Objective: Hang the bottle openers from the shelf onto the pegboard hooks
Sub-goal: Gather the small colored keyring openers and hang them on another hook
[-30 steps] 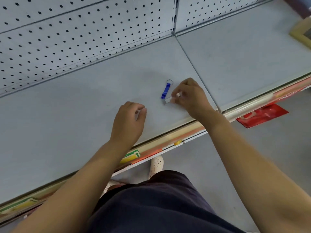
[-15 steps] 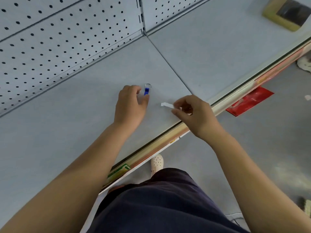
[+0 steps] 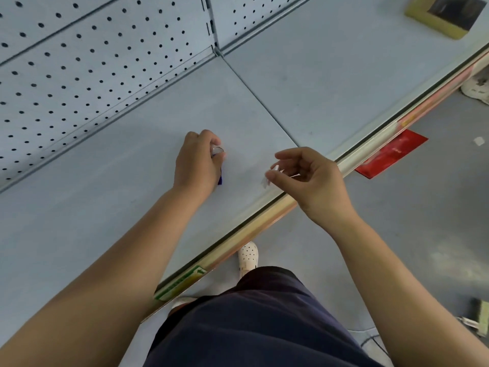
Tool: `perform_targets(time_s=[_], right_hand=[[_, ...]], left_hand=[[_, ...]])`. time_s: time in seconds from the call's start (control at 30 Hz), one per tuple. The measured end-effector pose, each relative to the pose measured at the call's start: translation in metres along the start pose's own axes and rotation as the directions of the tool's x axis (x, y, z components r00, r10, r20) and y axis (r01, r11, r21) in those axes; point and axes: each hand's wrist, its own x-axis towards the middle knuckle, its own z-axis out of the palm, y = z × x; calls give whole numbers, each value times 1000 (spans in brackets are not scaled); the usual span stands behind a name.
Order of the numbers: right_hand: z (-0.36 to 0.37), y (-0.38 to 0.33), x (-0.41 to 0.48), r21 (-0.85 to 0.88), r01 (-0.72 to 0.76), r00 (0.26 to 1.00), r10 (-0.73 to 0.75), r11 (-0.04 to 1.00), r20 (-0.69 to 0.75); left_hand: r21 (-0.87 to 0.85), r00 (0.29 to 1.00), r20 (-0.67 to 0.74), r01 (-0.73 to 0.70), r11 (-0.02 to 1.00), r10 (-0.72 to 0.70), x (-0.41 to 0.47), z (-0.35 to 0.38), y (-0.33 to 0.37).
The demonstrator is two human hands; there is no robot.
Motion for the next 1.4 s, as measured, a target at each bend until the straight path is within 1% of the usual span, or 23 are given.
perform_targets(time_s=[0.1, 0.17, 0.23, 0.33, 0.43, 0.57, 0.7, 0.77, 0.83, 0.93, 1.0, 1.1, 1.27, 1.33, 1.4], right_hand=[[12, -9, 4, -49, 38, 999, -37, 998, 19], [22, -15, 6, -51, 40, 997, -37, 998, 64], [34, -22, 6, -81, 42, 993, -32, 996, 110], [58, -34, 1, -151, 73, 986, -49, 986, 157], [87, -43, -8, -196, 103, 973, -58, 975, 222], [127, -49, -32, -188, 139, 960, -86, 972, 267], [172, -54, -69, -175, 206, 934, -139, 963, 329], [195, -58, -92, -170, 258, 916, -185, 951, 356], [218, -65, -115, -145, 288, 903, -217, 947, 370], [252, -77, -150, -126, 323, 881, -249, 938, 402], [272, -87, -171, -110, 356, 861, -279, 928, 426], [299, -103, -202, -31, 394, 831, -342, 919, 439], [339, -134, -243, 33, 513, 755, -469, 858, 459], [356, -147, -256, 50, 570, 709, -521, 820, 475], [371, -159, -266, 58, 654, 650, -599, 754, 467]], left_hand=[[-7, 999, 24, 48, 999, -47, -12, -9, -12], [-14, 997, 25, 74, 997, -73, -24, -17, -21], [-56, 996, 18, 89, 994, -88, -39, -27, -28], [-174, 987, 44, 160, 972, -155, -64, -47, -41], [-339, 967, 52, 253, 906, -251, -94, -72, -55], [-517, 939, -14, 286, 806, -343, -139, -112, -75], [-564, 907, -102, 285, 775, -408, -185, -152, -97], [-611, 879, -130, 293, 735, -458, -209, -173, -109], [-659, 868, -170, 251, 709, -466, -233, -195, -122], [-710, 860, -248, 152, 688, -445, -270, -225, -140], [-719, 847, -309, 90, 689, -433, -293, -242, -152], [-709, 815, -412, -6, 705, -408, -326, -269, -171], [-682, 756, -532, -116, 722, -381, -369, -314, -198], [-662, 733, -575, -157, 733, -362, -384, -332, -206], [-629, 703, -621, -182, 756, -347, -395, -346, -212]])
